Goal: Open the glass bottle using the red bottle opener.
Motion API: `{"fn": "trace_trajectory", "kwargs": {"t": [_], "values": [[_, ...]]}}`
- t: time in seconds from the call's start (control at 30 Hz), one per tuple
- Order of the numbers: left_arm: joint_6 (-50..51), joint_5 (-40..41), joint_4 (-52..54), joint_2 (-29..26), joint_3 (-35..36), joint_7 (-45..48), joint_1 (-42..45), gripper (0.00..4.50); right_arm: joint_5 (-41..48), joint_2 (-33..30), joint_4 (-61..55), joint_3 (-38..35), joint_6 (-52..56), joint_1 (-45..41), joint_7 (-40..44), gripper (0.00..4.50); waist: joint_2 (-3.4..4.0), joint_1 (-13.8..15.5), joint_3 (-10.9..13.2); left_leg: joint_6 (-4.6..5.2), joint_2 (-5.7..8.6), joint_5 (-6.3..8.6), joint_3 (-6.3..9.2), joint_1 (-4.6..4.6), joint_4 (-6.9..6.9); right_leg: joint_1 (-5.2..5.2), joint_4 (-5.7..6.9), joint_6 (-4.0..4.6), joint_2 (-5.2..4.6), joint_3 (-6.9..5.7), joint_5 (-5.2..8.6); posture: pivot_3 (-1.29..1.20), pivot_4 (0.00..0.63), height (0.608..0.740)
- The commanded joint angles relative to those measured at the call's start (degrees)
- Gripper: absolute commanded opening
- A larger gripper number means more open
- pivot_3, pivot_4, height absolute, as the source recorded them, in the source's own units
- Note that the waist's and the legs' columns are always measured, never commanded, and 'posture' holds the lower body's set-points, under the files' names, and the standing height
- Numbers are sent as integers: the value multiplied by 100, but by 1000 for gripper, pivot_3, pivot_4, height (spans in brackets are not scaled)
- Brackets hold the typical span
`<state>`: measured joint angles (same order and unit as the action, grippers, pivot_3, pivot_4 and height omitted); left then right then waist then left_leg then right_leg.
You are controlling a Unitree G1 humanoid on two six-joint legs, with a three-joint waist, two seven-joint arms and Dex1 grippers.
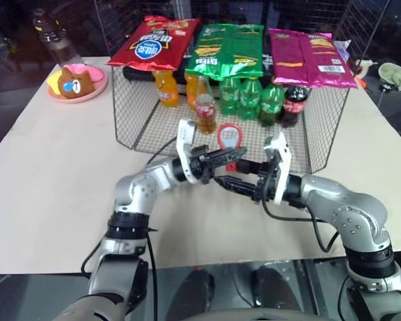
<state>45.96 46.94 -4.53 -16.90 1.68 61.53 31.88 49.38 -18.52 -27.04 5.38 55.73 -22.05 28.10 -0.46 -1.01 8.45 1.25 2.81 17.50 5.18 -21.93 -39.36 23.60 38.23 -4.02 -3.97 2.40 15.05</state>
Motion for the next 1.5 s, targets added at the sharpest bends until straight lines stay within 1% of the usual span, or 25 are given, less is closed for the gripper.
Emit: {"fn": "trace_trajectory", "kwargs": {"t": [0.03, 0.2, 0.3, 0.33, 0.4, 0.47, 0.57, 0.8, 0.97, 1.0, 1.17, 1.2, 1.23, 1.37, 1.4, 1.43, 1.5], "values": [[-8, 123, 286, 39, -21, 87, -7, 18, 293, 91, -35, -154, 157, -144, -88, 3501, 0, -1, 0, 0, 0, 0, 0, 0, 0, 0, 0, 0, 0, 0, 0, 0, 150, 740], [-65, 112, 308, 100, -15, 90, -32, 18, 460, 138, 30, -175, 337, -178, -148, 3501, 0, -2, 0, 0, 0, 0, 0, 0, 0, 0, 0, 0, 0, 0, 0, 0, 150, 740], [-69, 106, 325, 105, -34, 124, -55, 0, 472, 170, 46, -177, 363, -204, -182, 2658, 0, -3, 0, 0, 0, 0, 0, 0, 0, 0, 0, 0, 0, 0, 0, 0, 150, 740], [-72, 101, 328, 104, -37, 132, -61, 0, 473, 180, 48, -180, 372, -210, -193, 2127, 0, -4, 0, 0, 0, 0, 0, 0, 1, 1, 0, 0, 0, 0, 0, 0, 150, 740], [-79, 98, 317, 93, -29, 159, -70, 0, 497, 181, 58, -195, 388, -222, -207, 1292, 0, -13, 0, 0, 0, 0, -1, -3, 1, 4, 0, 0, 1, 1, 0, 0, 150, 740], [-83, 112, 312, 71, -30, 187, -80, 0, 529, 173, 68, -204, 387, -225, -232, 940, 1, -13, 0, 0, -1, 0, 0, -1, 2, 3, -1, 0, 0, 0, 0, 0, 150, 740], [-69, 139, 308, 36, -39, 212, -88, 0, 552, 173, 82, -197, 372, -218, -258, 794, 0, -12, 0, 0, 0, 0, -1, -1, 2, 2, -1, 0, 0, 1, 0, 0, 150, 740], [121, 277, 340, -108, -50, 348, -120, 0, 528, 146, 103, -187, 325, -224, -229, 770, 1, -15, 0, 0, 0, 0, -1, -1, 3, 3, -2, 0, 1, 1, 0, 0, 150, 740], [173, 339, 350, -178, -62, 398, -122, 0, 568, 68, 125, -250, 313, -209, -163, 629, 2, -8, 0, 0, 0, 0, 0, -1, 3, 2, -3, 0, 1, 0, 0, 0, 150, 740], [190, 356, 356, -180, -60, 395, -124, 0, 568, 55, 128, -257, 307, -212, -161, 325, 0, -9, 1, 0, 2, 0, -1, -1, 3, 2, -3, 0, -2, 1, 0, 0, 150, 740], [193, 372, 358, -155, -61, 360, -118, 0, 505, -12, 142, -243, 254, -223, -91, 325, 1, -10, 0, 0, -1, 0, 1, -4, 7, 4, -8, 0, 0, -2, 0, 0, 150, 740], [189, 371, 363, -151, -64, 352, -120, 0, 494, -31, 133, -228, 244, -220, -48, 990, 1, -10, 0, 0, -1, 0, 1, -4, 7, 4, -9, 0, 0, -1, 0, 0, 150, 740], [184, 373, 364, -147, -63, 342, -121, 0, 484, -41, 124, -212, 239, -218, -18, 1244, 1, -8, 0, 0, -1, 0, 1, -4, 7, 3, -10, 0, 0, -1, 0, 0, 150, 740], [168, 383, 371, -137, -62, 307, -129, 0, 385, -18, 127, -175, 189, -215, -60, 2999, 1, -7, 0, 0, 0, 0, 1, -4, 9, 3, -11, 0, 0, -2, 0, 0, 150, 740], [165, 380, 366, -132, -64, 301, -129, 0, 359, -14, 140, -165, 184, -216, -74, 3198, 1, -7, 0, 0, 0, 0, 1, -4, 9, 3, -11, 0, 0, -2, 0, 0, 150, 740], [156, 371, 353, -124, -70, 297, -129, 0, 335, -7, 155, -153, 175, -216, -85, 3895, 1, -8, 0, 0, 0, 0, 1, -4, 10, 3, -11, 0, 0, -2, 0, 0, 150, 740], [150, 372, 357, -104, -69, 281, -136, 0, 314, 4, 151, -142, 170, -204, -94, 3895, 0, -7, 0, 0, 0, 0, 1, -4, 10, 3, -11, 0, 0, -1, 0, 0, 150, 740]]}}
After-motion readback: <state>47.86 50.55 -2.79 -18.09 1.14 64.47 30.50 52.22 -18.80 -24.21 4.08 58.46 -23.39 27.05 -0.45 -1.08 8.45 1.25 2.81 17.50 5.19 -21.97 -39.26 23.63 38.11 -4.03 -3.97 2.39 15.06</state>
